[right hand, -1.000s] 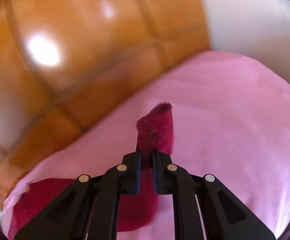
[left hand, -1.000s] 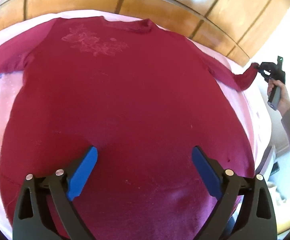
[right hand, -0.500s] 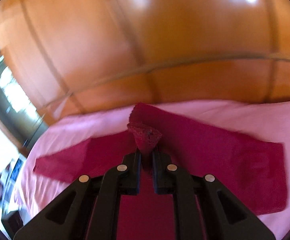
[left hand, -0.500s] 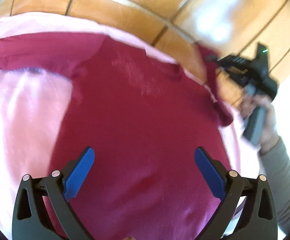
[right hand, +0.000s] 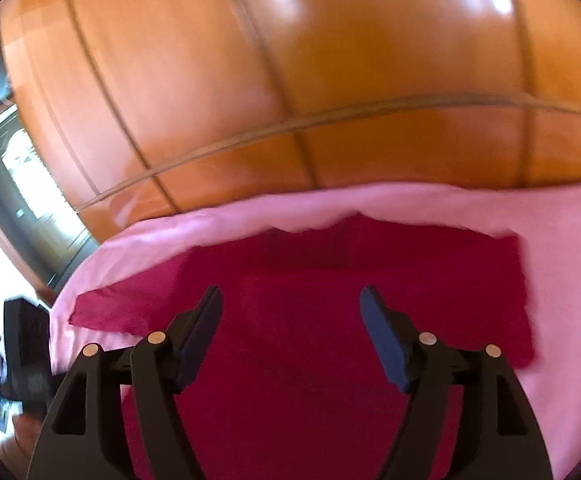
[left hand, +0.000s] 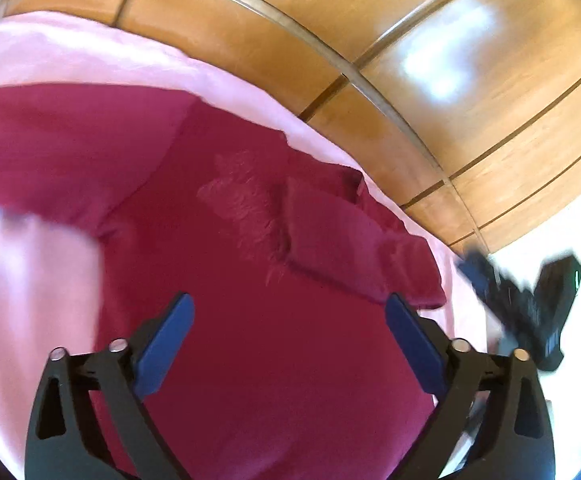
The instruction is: Fold small clothes
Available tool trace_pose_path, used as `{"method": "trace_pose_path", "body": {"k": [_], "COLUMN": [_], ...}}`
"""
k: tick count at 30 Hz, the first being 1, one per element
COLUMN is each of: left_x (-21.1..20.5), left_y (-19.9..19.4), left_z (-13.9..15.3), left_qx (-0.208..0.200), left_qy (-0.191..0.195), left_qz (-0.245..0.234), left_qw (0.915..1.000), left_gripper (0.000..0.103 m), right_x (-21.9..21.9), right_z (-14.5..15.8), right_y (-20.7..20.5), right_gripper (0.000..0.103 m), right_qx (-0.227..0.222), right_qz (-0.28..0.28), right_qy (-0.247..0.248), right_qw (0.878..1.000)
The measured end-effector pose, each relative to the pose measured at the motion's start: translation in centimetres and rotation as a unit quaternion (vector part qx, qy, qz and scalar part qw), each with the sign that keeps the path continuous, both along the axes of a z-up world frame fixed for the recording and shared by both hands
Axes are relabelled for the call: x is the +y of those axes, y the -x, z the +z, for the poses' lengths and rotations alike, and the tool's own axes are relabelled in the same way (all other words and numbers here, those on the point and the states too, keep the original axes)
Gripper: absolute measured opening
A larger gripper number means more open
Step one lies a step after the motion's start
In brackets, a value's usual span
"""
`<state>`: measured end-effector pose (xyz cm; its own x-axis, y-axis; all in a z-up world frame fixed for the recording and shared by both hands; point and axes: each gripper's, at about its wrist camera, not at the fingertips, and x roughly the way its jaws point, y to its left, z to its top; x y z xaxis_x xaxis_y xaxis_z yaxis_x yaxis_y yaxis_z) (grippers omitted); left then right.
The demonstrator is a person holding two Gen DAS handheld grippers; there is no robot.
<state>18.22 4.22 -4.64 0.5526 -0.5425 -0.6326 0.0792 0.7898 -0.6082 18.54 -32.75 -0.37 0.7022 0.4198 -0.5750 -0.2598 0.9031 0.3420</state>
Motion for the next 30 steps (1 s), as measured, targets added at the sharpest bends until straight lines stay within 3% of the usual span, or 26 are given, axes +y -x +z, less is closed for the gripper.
{"method": "trace_pose_path", "body": {"k": [5, 10, 11, 13, 19, 22, 28, 30], "left_x": [-3.9, -7.0, -7.3, -8.1, -5.8, -4.0, -2.7, -2.1], "left_y": [-4.7, -9.2, -9.7, -10.5, -9.4, -8.6, -8.8, -9.2], "left_z": [-1.6, -4.6, -4.7, -4.2, 0.8, 2.3, -0.5, -2.5], "left_qx": [0.014, 0.05, 0.044, 0.034, -0.047, -0.068, -0.04, -0.01], "left_qy": [-0.029, -0.052, -0.057, -0.066, -0.058, -0.077, -0.171, -0.171], "left_qz": [-0.035, -0.04, -0.038, -0.055, -0.035, -0.023, -0.007, -0.002], "left_qw": [0.9989, 0.9966, 0.9966, 0.9957, 0.9966, 0.9944, 0.9844, 0.9852], "left_gripper": [0.077, 0.071, 0.053, 0.005, 0.005, 0.005, 0.005, 0.006], "right_x": [-7.7, -12.9, -13.4, -13.9, -13.6, -10.9, -6.1, -5.3], "right_z": [-2.6, -4.7, -4.9, -5.1, -3.5, -3.6, -5.7, -7.4], "right_y": [3.0, 4.6, 4.7, 4.6, 3.5, 1.4, -3.5, -4.8], "right_gripper": [0.072, 0.072, 0.072, 0.072, 0.069, 0.066, 0.059, 0.058], "right_qx": [0.037, 0.065, 0.067, 0.066, 0.041, 0.032, 0.064, 0.088], "right_qz": [-0.076, -0.136, -0.142, -0.152, -0.149, -0.124, -0.093, -0.102], "right_qy": [0.004, -0.016, -0.021, -0.029, -0.055, -0.047, 0.002, 0.022], "right_qw": [0.996, 0.989, 0.987, 0.986, 0.986, 0.991, 0.994, 0.991]}}
